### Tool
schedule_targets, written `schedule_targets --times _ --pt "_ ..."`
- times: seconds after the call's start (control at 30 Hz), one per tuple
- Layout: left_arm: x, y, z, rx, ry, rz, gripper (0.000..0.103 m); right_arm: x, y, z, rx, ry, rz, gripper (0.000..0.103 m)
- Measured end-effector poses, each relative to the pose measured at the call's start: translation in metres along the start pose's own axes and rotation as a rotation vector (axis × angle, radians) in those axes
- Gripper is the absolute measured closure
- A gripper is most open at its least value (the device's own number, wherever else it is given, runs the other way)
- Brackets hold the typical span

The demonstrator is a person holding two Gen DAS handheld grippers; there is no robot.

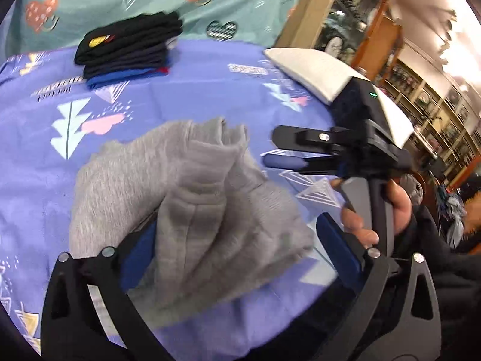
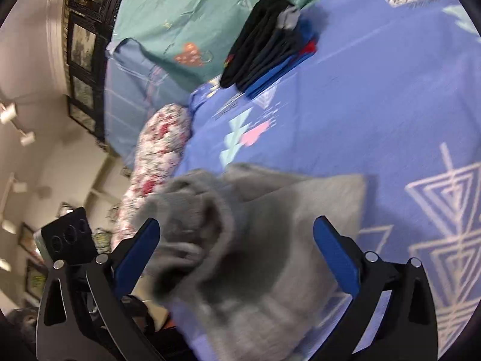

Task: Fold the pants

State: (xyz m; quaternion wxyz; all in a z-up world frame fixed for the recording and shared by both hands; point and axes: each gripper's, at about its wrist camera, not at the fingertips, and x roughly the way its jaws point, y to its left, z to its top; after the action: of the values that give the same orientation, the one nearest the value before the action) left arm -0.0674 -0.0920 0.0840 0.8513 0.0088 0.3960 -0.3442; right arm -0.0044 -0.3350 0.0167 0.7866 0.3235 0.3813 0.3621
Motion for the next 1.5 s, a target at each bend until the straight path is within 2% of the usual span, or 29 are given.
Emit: schedule_targets --times 0.1,0.17,0.27,0.37,0.47,0.53,0.63,0.67,0.73,0.8,0.87,1.0,1.1,1.17,1.23,1.27,1.33,1.37,1.4,1.43,1.5 --pt "-0.012 -0.003 -0.009 0.007 -0.022 0.01 0.002 0.003 0.015 -0.003 -0.007 0.064 0.024 0.001" --pt "-0.021 0.013 -0.017 -0.044 -0.028 0.023 0.002 0.006 0.025 -0.007 -0.024 0.1 0.002 0.001" --pt "-0.027 0.041 -0.026 -0.15 -0.04 0.019 0.002 0.011 0.031 -0.011 0.005 0.136 0.018 0.001" --pt "-0.014 0.055 -0.031 -0.198 -0.011 -0.041 0.002 0.022 0.031 -0.01 0.054 0.165 0.011 0.001" --pt "-0.003 0.029 -0.036 -0.102 0.018 -0.116 0.002 0.04 0.04 -0.011 0.065 0.231 0.011 0.001" --pt "0.003 0.01 -0.041 -0.033 0.04 -0.158 0.002 0.057 0.053 -0.013 0.013 0.277 -0.048 0.001" --pt "0.009 0.007 -0.047 -0.03 0.063 -0.193 0.002 0.08 0.05 -0.02 0.007 0.351 -0.135 0.001" --pt "0.008 0.008 -0.049 -0.033 0.061 -0.203 0.002 0.084 0.046 -0.024 0.008 0.356 -0.154 0.005" --pt "0.003 0.009 -0.052 -0.035 0.044 -0.216 0.002 0.078 0.047 -0.03 -0.018 0.318 -0.161 0.018" --pt "0.0 0.011 -0.053 -0.036 0.033 -0.227 0.002 0.065 0.049 -0.032 -0.03 0.278 -0.135 0.039" --pt "0.0 0.009 -0.05 -0.022 0.022 -0.237 0.002 0.047 0.057 -0.032 -0.065 0.216 -0.118 0.051" --pt "-0.004 -0.011 -0.037 0.045 -0.011 -0.253 0.002 0.021 0.089 -0.027 -0.175 0.114 -0.098 0.056" --pt "-0.004 -0.025 -0.025 0.073 -0.033 -0.304 0.002 -0.008 0.109 -0.016 -0.228 0.043 -0.108 0.057" --pt "0.005 -0.029 -0.022 0.081 -0.019 -0.323 0.002 -0.022 0.101 -0.01 -0.198 0.021 -0.147 0.057" --pt "0.025 -0.021 -0.025 0.043 0.054 -0.332 0.002 -0.02 0.07 -0.008 -0.098 0.08 -0.201 0.052" --pt "0.036 -0.015 -0.029 0.014 0.105 -0.332 0.002 -0.016 0.05 -0.013 -0.045 0.12 -0.243 0.047" --pt "0.044 -0.006 -0.039 -0.007 0.145 -0.314 0.002 -0.006 0.008 -0.028 0.056 0.172 -0.343 0.03" --pt "0.037 -0.005 -0.043 0.005 0.133 -0.316 0.002 -0.009 -0.003 -0.033 0.086 0.167 -0.335 0.018" --pt "0.032 -0.006 -0.044 0.019 0.123 -0.31 0.002 -0.017 -0.006 -0.036 0.097 0.149 -0.313 0.018" --pt "0.023 -0.009 -0.047 0.045 0.113 -0.298 0.002 -0.025 0.001 -0.035 0.071 0.126 -0.329 0.018" --pt "0.013 -0.01 -0.051 0.063 0.108 -0.293 0.002 -0.05 0.024 -0.028 -0.021 0.034 -0.402 0.018"
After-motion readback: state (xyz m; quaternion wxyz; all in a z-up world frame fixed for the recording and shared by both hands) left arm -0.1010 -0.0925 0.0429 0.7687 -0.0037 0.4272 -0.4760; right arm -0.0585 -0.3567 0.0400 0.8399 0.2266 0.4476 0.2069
